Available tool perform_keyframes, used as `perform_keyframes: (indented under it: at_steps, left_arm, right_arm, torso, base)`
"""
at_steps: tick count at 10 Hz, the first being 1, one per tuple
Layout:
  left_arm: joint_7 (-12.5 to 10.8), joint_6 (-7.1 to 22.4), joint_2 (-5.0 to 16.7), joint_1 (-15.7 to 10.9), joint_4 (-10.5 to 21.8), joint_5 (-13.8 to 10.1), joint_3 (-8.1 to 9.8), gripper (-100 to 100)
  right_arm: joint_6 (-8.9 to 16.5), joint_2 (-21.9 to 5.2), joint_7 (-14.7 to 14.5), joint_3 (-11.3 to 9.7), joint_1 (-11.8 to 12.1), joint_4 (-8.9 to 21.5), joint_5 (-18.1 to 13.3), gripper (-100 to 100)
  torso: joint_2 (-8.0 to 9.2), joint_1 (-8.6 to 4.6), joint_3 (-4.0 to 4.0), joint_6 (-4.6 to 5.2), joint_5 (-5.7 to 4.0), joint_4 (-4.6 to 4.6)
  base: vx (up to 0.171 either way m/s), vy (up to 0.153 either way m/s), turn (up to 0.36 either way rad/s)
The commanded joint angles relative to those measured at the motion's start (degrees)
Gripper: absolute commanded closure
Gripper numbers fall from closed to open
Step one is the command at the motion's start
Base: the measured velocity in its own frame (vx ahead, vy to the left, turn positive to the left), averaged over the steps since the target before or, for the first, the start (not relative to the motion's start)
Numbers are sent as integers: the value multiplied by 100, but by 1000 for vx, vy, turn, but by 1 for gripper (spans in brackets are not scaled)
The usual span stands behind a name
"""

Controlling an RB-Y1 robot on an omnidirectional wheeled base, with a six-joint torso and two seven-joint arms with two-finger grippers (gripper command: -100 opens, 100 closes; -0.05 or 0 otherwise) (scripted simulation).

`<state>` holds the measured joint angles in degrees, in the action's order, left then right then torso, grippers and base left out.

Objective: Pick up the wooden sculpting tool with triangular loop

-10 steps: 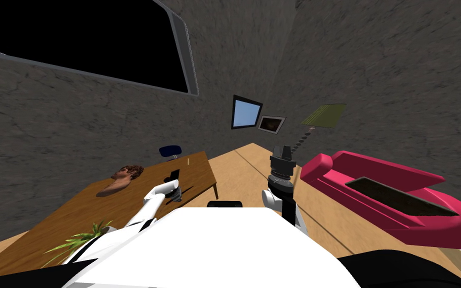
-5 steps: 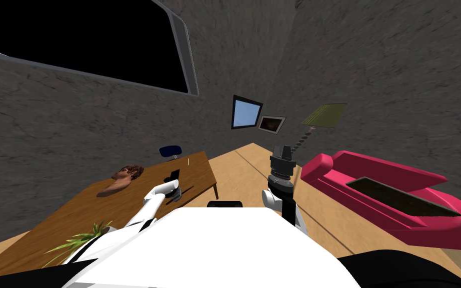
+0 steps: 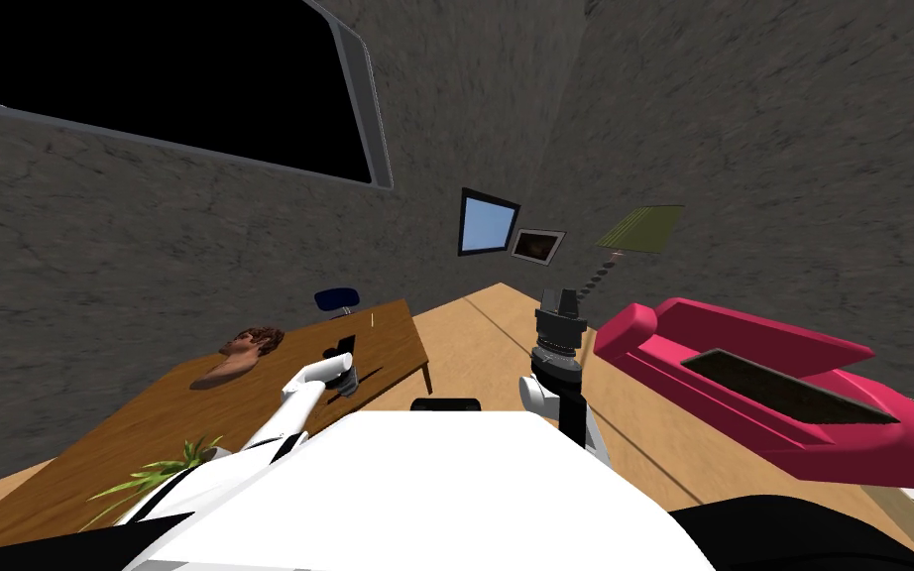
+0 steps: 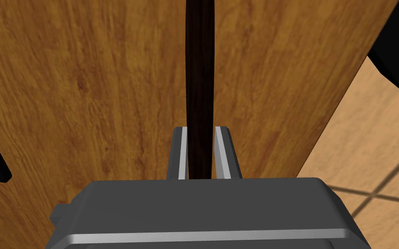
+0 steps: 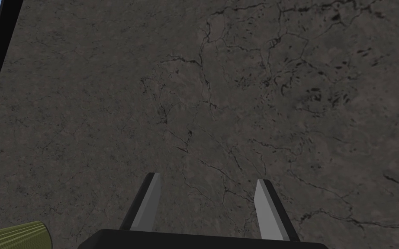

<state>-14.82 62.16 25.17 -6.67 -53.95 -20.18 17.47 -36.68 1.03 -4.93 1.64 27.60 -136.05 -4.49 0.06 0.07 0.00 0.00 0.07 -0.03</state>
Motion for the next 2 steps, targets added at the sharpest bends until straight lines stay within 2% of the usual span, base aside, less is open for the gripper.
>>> perform_keyframes:
  at_steps: [1,2]
  left_arm:
    - [0,0,0,0,0,0,0,100]
    - [-7,30,3,0,-17,-1,1,0]
  right_arm:
    - [0,0,0,0,0,0,0,0]
    - [0,0,0,0,0,0,0,0]
  torso:
    - [0,0,0,0,0,0]
    - [-4,5,-3,-1,3,-2]
  base:
    - [-14,-8,-1]
    - [0,0,0]
